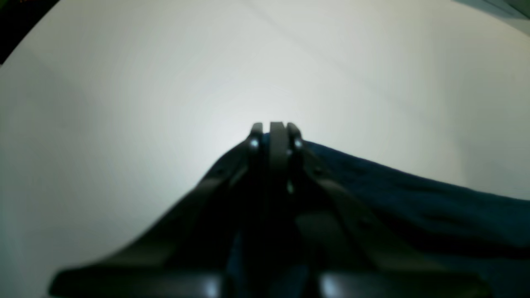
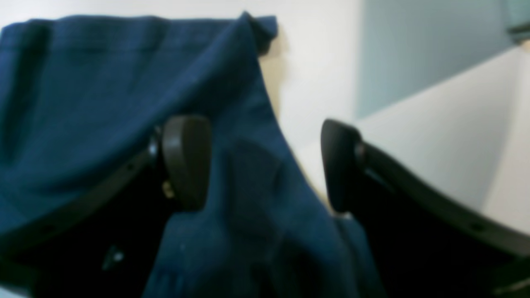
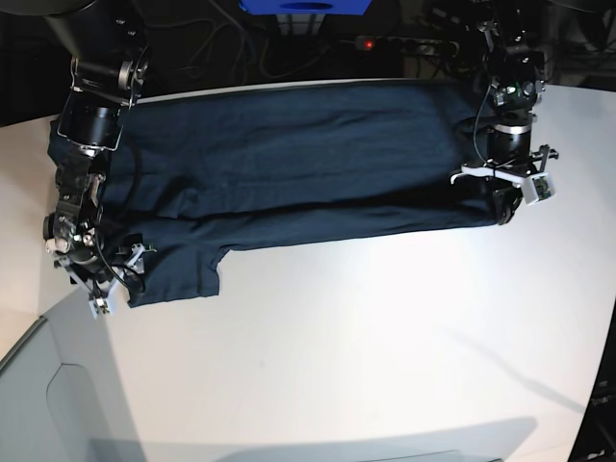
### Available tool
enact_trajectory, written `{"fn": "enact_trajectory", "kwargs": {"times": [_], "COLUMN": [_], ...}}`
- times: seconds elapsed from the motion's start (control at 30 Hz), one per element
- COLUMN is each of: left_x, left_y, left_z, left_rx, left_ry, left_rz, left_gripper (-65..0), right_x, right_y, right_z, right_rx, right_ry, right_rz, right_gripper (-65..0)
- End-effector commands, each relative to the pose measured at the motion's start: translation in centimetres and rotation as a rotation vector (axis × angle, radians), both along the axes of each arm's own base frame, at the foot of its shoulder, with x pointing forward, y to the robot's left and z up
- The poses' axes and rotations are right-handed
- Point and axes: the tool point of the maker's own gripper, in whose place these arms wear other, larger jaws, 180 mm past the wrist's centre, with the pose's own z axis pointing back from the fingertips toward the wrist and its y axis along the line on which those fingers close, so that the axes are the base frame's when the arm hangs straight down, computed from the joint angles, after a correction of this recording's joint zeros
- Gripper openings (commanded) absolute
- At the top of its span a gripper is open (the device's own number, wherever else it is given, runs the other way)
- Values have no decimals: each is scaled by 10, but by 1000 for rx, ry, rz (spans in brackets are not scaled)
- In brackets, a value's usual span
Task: Fold the T-shirt properly
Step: 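Grasp the folded edge of the shirt with both grippers, then lift the folded edge and fold it toward the collar with both grippers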
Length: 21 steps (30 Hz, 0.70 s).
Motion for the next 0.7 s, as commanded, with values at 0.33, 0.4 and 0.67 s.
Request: {"fn": "enact_trajectory", "kwargs": {"times": [0.33, 0.4, 0.67], "left_x": [3, 3, 3], "left_y": [3, 3, 3], "left_z": [14, 14, 13], "left_rx": [16, 16, 14], "left_ry": [-50, -50, -47], "left_rz": [5, 5, 6], "left_gripper": [-650, -650, -650], "right_x": [22, 19, 4], "right_y": [6, 7, 9], "right_z": [5, -2, -18], "right_rx": [59, 66, 68], "right_ry": [-49, -29, 13], "right_rz": [49, 47, 56], "right_gripper": [-253, -254, -550]}}
